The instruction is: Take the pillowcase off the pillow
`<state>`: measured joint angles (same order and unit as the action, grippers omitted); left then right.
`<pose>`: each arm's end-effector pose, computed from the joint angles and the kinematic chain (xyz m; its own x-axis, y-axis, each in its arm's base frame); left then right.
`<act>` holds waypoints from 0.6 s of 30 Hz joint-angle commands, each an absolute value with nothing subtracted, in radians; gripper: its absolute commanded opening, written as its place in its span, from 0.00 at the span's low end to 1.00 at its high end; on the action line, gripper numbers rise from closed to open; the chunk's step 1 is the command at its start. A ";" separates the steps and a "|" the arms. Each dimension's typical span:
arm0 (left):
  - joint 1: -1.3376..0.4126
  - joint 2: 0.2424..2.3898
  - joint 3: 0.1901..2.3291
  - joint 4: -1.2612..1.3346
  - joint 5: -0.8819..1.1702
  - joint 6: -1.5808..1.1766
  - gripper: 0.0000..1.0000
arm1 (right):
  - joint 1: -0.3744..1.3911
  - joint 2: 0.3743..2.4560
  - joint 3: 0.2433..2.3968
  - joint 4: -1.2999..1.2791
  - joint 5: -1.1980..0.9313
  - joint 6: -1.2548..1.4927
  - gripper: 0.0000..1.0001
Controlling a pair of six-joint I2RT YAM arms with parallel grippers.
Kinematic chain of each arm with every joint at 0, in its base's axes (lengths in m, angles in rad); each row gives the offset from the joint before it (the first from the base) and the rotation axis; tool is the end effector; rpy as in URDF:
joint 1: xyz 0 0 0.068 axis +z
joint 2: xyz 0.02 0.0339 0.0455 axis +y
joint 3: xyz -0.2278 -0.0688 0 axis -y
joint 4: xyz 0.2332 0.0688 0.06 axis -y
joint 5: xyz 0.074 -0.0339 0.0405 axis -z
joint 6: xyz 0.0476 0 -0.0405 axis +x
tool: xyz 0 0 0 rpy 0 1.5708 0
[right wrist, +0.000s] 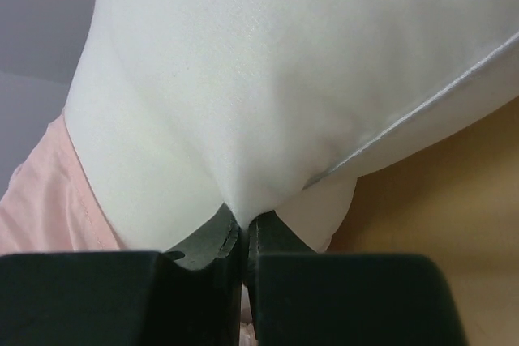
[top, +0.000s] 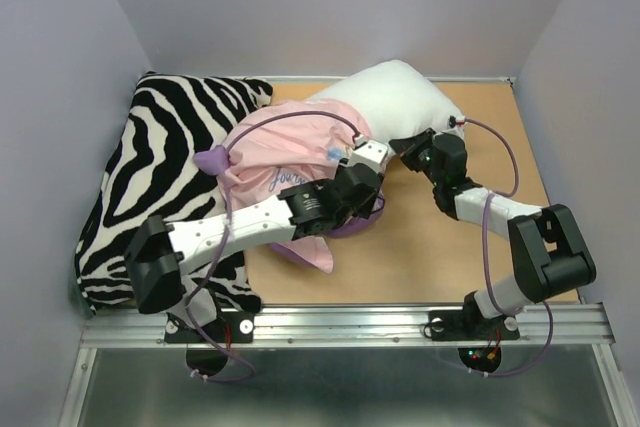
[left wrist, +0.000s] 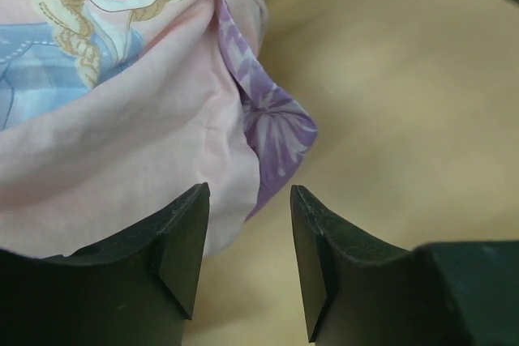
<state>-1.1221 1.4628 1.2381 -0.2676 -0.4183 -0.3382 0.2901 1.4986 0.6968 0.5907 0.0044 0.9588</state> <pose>0.1648 -0.2977 0.2910 -0.4151 0.1632 -0.8950 0.5622 0.8195 -0.1113 0.3141 0.0936 0.1894 -0.3461 0.7509 -0.5625 0.0024 0.6003 0.7998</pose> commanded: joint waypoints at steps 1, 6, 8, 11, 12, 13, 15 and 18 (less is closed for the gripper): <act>-1.137 1.531 1.342 -0.322 -0.572 -0.278 0.56 | 0.296 1.422 0.811 0.508 0.021 0.901 0.01; -1.141 1.606 1.388 -0.334 -0.612 -0.239 0.59 | 0.296 1.401 0.883 0.407 0.022 0.881 0.01; -1.140 1.649 1.413 -0.356 -0.624 -0.232 0.59 | 0.296 1.401 0.911 0.371 0.015 0.877 0.00; -1.141 1.690 1.439 -0.357 -0.664 -0.227 0.59 | 0.296 1.396 0.926 0.350 0.011 0.876 0.01; -1.141 1.701 1.446 -0.362 -0.672 -0.227 0.59 | 0.296 1.393 0.931 0.333 0.009 0.876 0.01; -1.141 1.710 1.459 -0.361 -0.675 -0.226 0.59 | 0.296 1.390 0.942 0.327 0.009 0.876 0.01; -1.141 1.727 1.470 -0.357 -0.660 -0.229 0.57 | 0.296 1.387 0.951 0.308 0.014 0.873 0.01; -1.141 1.743 1.470 -0.370 -0.666 -0.239 0.46 | 0.293 1.385 0.995 0.259 0.037 0.851 0.01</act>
<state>-1.1370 1.7405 1.4189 -0.3462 -0.6178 -0.2424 0.2901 1.4464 0.8608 0.2325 0.0063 0.8803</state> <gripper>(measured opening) 0.506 0.045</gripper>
